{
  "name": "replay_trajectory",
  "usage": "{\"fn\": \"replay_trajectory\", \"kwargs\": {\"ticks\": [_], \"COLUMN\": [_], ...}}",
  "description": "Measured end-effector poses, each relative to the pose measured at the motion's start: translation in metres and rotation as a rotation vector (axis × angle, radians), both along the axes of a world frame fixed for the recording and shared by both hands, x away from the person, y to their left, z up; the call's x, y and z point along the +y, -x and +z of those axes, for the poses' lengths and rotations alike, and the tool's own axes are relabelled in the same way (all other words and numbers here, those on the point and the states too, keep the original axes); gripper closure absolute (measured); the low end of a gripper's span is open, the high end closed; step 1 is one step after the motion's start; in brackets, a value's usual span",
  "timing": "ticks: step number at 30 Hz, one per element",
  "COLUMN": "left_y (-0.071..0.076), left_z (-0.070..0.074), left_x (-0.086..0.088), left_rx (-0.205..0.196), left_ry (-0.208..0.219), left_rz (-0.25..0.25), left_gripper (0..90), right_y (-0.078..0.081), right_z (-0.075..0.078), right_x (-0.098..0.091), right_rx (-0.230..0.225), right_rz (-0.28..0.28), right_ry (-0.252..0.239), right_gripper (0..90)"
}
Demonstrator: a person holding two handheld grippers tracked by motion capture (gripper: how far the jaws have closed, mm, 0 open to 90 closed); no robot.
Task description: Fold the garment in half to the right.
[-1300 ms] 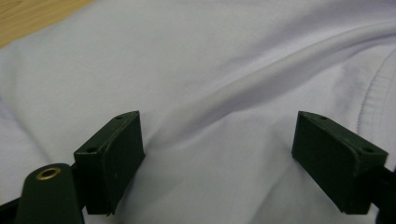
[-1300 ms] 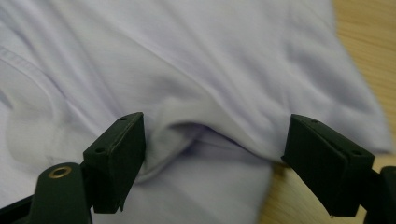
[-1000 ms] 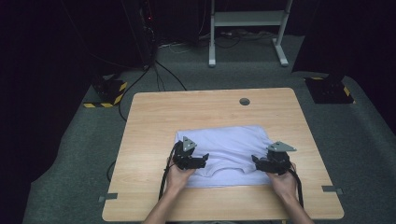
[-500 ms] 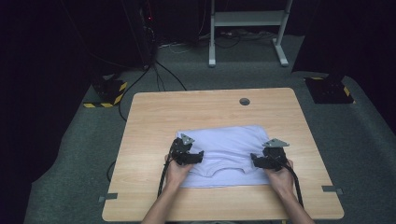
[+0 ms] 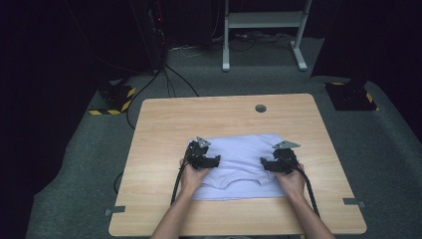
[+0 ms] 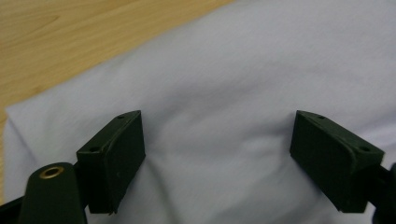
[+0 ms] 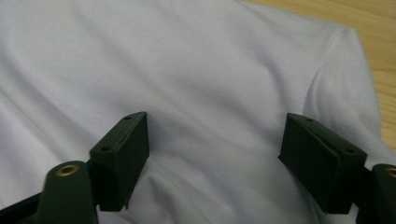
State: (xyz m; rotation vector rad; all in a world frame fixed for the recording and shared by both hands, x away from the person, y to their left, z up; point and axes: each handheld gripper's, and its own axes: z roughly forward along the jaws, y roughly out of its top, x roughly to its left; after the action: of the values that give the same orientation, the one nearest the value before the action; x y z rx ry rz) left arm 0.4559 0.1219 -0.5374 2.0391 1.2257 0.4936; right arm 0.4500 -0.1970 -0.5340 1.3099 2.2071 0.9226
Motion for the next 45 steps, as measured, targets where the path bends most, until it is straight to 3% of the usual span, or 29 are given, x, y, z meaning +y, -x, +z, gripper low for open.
{"fn": "replay_trajectory", "kwargs": {"ticks": [3, 7, 9, 11, 13, 16, 19, 21, 23, 26, 28, 31, 32, 37, 41, 45], "left_y": [0.003, 0.003, 0.001, -0.002, -0.004, -0.002, 0.004, 0.011, 0.020, 0.029, 0.031, 0.035, 0.039, 0.053, 0.053, 0.053], "left_z": [0.003, 0.008, 0.008, 0.003, -0.002, 0.003, 0.006, 0.009, 0.012, 0.013, 0.010, 0.001, -0.003, -0.001, -0.001, -0.003], "left_x": [0.007, 0.008, 0.002, -0.002, 0.001, 0.009, 0.021, 0.023, 0.017, 0.002, -0.001, 0.004, 0.011, 0.020, 0.013, 0.013], "left_rx": [-0.013, -0.037, -0.039, -0.025, -0.019, -0.022, -0.018, -0.028, -0.035, -0.045, -0.034, -0.004, -0.007, -0.026, -0.028, -0.018], "left_ry": [-0.004, 0.033, 0.020, -0.014, -0.018, -0.039, -0.015, 0.017, 0.022, -0.006, -0.024, -0.049, -0.011, 0.019, 0.003, -0.017], "left_rz": [0.015, 0.014, -0.002, 0.001, -0.004, 0.028, 0.050, 0.037, -0.007, -0.069, -0.077, -0.065, -0.058, -0.033, -0.041, -0.035], "left_gripper": [20.3, 18.3, 17.8, 17.0, 17.0, 17.8, 16.7, 16.7, 16.0, 16.2, 16.0, 15.7, 14.9, 15.7, 15.3, 14.5], "right_y": [0.001, -0.002, -0.005, -0.011, -0.015, -0.017, -0.012, -0.006, 0.003, 0.018, 0.024, 0.030, 0.033, 0.041, 0.047, 0.043], "right_z": [0.003, 0.010, 0.014, 0.015, 0.011, 0.003, 0.006, 0.010, 0.013, 0.015, 0.011, 0.001, 0.000, 0.007, 0.017, 0.006], "right_x": [-0.009, -0.015, -0.011, -0.005, -0.002, -0.009, -0.020, -0.026, -0.026, -0.015, -0.008, -0.012, -0.017, -0.029, -0.006, 0.013], "right_rx": [-0.005, -0.021, -0.044, -0.038, -0.026, 0.013, -0.003, -0.008, -0.027, -0.045, -0.035, -0.017, -0.024, -0.034, -0.088, -0.041], "right_rz": [-0.014, -0.044, -0.033, -0.018, -0.017, -0.034, -0.074, -0.083, -0.066, -0.011, 0.021, 0.025, 0.019, -0.026, 0.031, 0.084], "right_ry": [0.034, 0.015, -0.008, -0.025, -0.007, 0.026, 0.044, 0.019, 0.001, -0.007, 0.004, 0.019, 0.004, -0.022, -0.031, 0.022], "right_gripper": [23.2, 23.5, 23.9, 23.5, 24.1, 23.2, 23.2, 23.1, 23.4, 23.5, 23.4, 23.5, 24.1, 23.3, 23.6, 22.3]}}
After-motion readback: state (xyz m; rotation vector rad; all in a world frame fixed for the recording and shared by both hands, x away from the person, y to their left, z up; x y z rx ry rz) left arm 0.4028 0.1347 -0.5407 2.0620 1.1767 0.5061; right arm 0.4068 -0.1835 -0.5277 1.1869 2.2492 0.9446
